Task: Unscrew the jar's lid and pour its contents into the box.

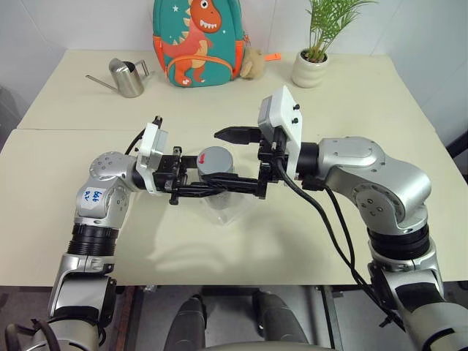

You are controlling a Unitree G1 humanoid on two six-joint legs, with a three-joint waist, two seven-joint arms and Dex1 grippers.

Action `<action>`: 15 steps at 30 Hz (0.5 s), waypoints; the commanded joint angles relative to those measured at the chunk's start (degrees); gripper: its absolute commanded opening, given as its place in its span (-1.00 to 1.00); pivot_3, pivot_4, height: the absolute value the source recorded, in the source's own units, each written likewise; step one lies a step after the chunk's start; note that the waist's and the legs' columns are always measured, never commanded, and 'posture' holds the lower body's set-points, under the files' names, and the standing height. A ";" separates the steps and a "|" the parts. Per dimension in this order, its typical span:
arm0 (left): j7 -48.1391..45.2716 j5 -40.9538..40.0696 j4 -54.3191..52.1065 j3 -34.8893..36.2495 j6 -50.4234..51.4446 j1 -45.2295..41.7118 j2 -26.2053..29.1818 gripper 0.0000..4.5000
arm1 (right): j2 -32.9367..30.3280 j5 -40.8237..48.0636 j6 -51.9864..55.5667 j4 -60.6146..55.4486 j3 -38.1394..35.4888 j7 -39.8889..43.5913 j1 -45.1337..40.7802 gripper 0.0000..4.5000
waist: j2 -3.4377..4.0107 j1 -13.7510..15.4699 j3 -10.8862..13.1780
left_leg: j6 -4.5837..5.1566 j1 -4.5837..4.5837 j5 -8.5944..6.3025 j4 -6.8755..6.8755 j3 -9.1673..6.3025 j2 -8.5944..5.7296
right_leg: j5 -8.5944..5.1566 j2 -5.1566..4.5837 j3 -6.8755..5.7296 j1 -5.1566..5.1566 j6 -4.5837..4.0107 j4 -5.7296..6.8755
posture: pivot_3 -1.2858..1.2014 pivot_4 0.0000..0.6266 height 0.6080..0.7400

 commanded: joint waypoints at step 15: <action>-0.44 0.22 -0.47 0.63 -0.96 -2.22 0.14 -0.13 | -2.46 2.82 0.62 -3.56 -2.11 0.52 0.78 1.00 | 0.00 0.00 0.00 | 0.00 0.00 0.00 0.00 0.00 0.00 | 0.00 0.00 0.00 0.00 0.00 -0.01 | 0.03 -0.52 1.00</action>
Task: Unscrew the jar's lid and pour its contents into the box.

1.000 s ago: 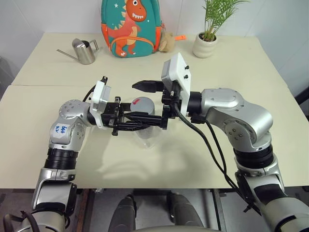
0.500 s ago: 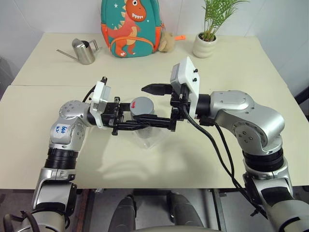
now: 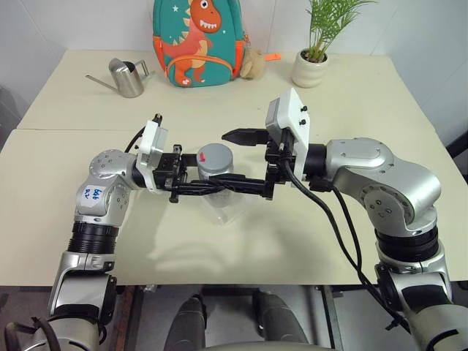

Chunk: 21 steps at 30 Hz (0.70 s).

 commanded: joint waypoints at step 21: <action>-0.25 0.34 -0.33 0.51 -1.64 -1.28 -0.34 -0.13 | 0.09 2.31 -0.43 -2.11 -2.49 -0.65 -2.22 1.00 | 0.00 0.01 0.00 | 0.00 0.00 0.00 0.01 0.00 0.00 | 0.00 0.00 0.00 0.00 0.00 0.01 | 0.03 -0.52 1.00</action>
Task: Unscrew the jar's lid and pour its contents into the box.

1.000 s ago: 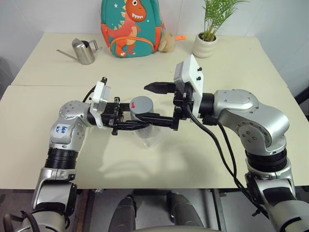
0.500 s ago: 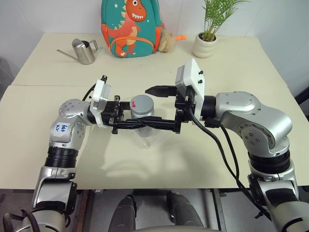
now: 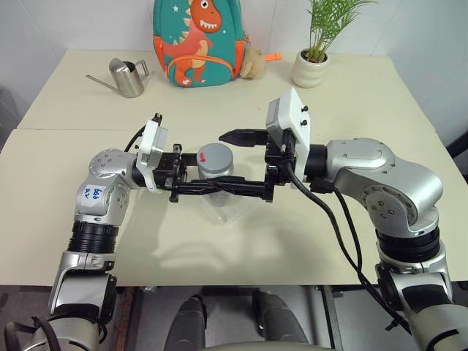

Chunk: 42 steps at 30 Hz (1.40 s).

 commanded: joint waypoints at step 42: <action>-0.21 0.49 0.19 0.79 -1.76 -1.24 -0.55 -0.13 | 1.58 0.08 -0.11 0.65 1.42 0.86 -4.15 0.49 | 0.00 0.00 0.00 | 0.00 0.00 0.00 0.00 0.00 0.00 | 0.00 0.00 0.00 0.00 0.00 0.00 | 0.03 -0.52 1.00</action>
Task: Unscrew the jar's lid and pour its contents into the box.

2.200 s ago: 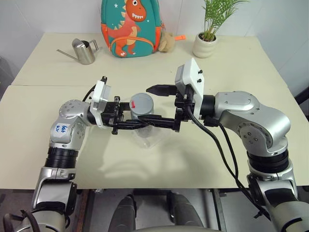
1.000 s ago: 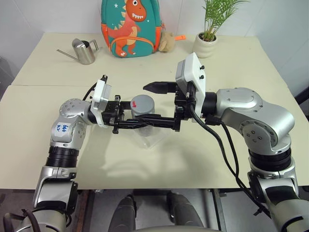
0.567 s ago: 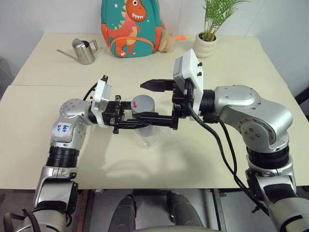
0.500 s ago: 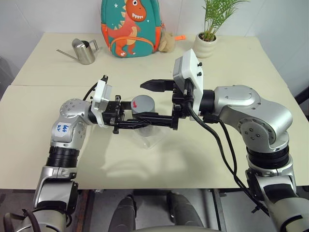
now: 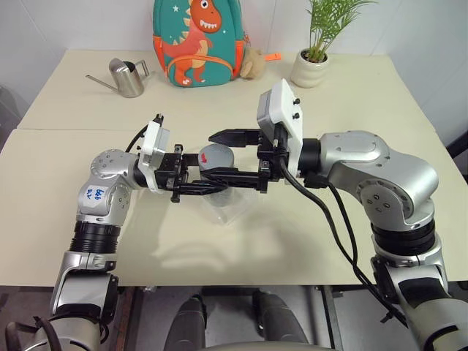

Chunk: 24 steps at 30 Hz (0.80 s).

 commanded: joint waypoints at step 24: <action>-0.12 -0.31 0.25 0.84 -1.51 -1.63 -0.07 -0.13 | 0.66 -1.54 -0.44 -0.27 0.63 1.42 -1.21 0.41 | 0.00 0.00 0.00 | 0.00 0.00 0.00 0.00 0.00 0.00 | 0.00 0.00 0.00 0.00 0.00 0.00 | 0.03 -0.52 1.00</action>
